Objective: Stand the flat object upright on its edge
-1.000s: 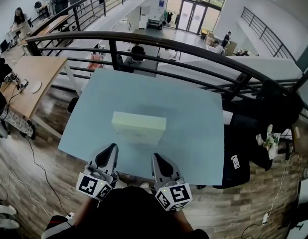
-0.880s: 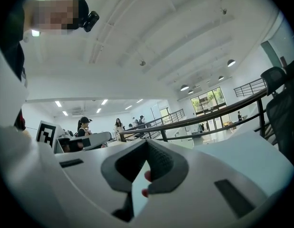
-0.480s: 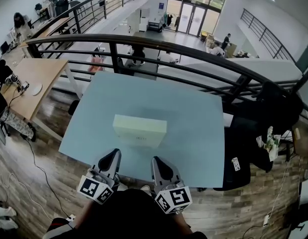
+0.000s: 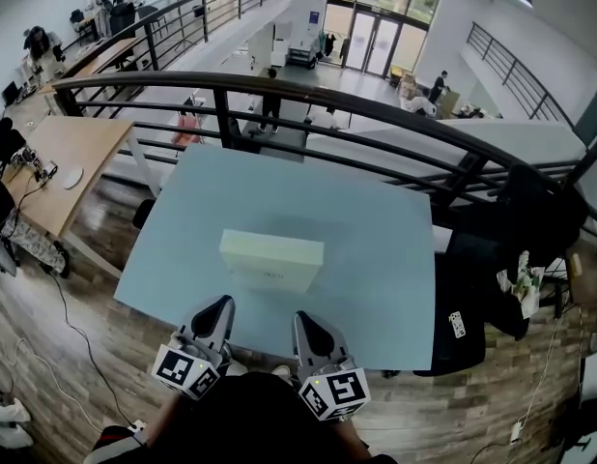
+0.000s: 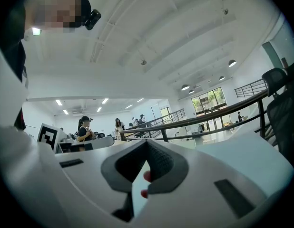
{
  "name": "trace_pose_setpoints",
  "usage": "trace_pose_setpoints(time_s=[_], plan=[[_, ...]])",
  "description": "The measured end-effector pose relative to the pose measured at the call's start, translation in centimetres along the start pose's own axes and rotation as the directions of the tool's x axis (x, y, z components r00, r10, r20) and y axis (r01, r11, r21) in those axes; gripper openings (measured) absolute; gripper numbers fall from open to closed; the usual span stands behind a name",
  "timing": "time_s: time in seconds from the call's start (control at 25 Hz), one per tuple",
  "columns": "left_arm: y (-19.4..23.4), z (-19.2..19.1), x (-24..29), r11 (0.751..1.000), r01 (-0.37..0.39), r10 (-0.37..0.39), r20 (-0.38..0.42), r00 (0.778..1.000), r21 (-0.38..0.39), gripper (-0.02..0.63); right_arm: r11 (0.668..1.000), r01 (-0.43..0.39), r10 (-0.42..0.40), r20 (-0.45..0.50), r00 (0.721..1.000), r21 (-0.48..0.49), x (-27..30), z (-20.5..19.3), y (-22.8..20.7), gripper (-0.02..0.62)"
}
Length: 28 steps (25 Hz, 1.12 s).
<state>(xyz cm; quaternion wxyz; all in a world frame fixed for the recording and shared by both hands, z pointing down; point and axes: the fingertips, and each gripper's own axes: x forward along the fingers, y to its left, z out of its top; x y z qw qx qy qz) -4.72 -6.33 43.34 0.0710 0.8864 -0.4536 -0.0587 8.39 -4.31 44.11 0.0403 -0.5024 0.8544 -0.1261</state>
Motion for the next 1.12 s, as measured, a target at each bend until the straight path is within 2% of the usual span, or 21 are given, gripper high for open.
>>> trace_pose_setpoints(time_s=[0.4, 0.64, 0.88, 1.12], plan=[[0.0, -0.1, 0.1, 1.0, 0.004, -0.004, 0.0, 1.0, -0.01, 0.003, 1.0, -0.005, 0.005, 0.0, 1.0, 0.001, 0.2, -0.1, 0.0, 0.008], [0.2, -0.1, 0.3, 1.0, 0.011, -0.011, -0.003, 1.0, -0.013, 0.002, 0.999, -0.033, 0.034, 0.049, 0.998, -0.022, 0.1, 1.3, 0.6, 0.008], [-0.6, -0.1, 0.6, 0.999, 0.032, -0.032, -0.009, 0.999, 0.024, 0.002, 0.997, -0.06, 0.062, 0.03, 0.998, -0.045, 0.1, 0.9, 1.0, 0.008], [-0.8, 0.0, 1.0, 0.999, 0.05, -0.05, 0.002, 0.999, 0.013, 0.002, 0.995, -0.062, 0.062, 0.001, 0.998, -0.074, 0.5, 0.2, 1.1, 0.008]])
